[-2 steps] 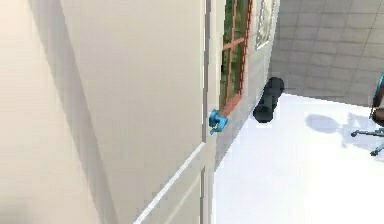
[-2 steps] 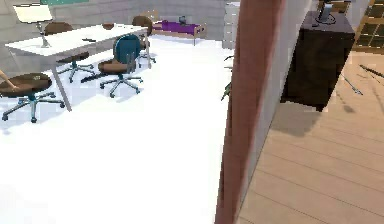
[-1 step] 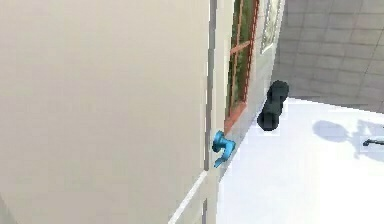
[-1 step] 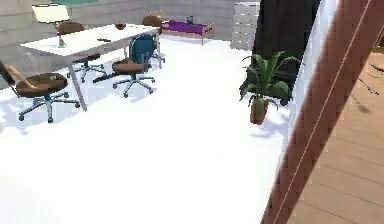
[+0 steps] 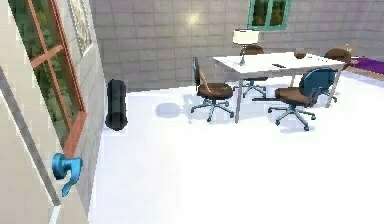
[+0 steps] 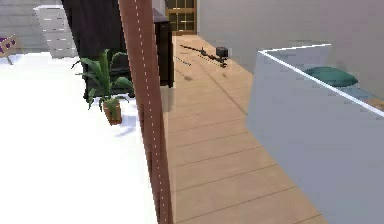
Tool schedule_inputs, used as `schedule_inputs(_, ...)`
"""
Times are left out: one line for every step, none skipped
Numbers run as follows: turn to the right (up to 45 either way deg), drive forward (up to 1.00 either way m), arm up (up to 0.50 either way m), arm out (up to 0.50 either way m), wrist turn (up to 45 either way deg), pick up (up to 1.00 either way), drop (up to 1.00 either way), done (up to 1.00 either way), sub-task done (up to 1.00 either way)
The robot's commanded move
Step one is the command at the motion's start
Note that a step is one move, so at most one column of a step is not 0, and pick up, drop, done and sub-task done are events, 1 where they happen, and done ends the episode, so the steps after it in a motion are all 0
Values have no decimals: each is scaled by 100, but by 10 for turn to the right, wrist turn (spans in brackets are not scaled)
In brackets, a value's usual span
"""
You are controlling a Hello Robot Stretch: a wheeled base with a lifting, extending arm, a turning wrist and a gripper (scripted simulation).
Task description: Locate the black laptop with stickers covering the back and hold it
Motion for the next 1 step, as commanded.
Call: schedule_inputs(150,0,0,0,0,0,0,0,0)
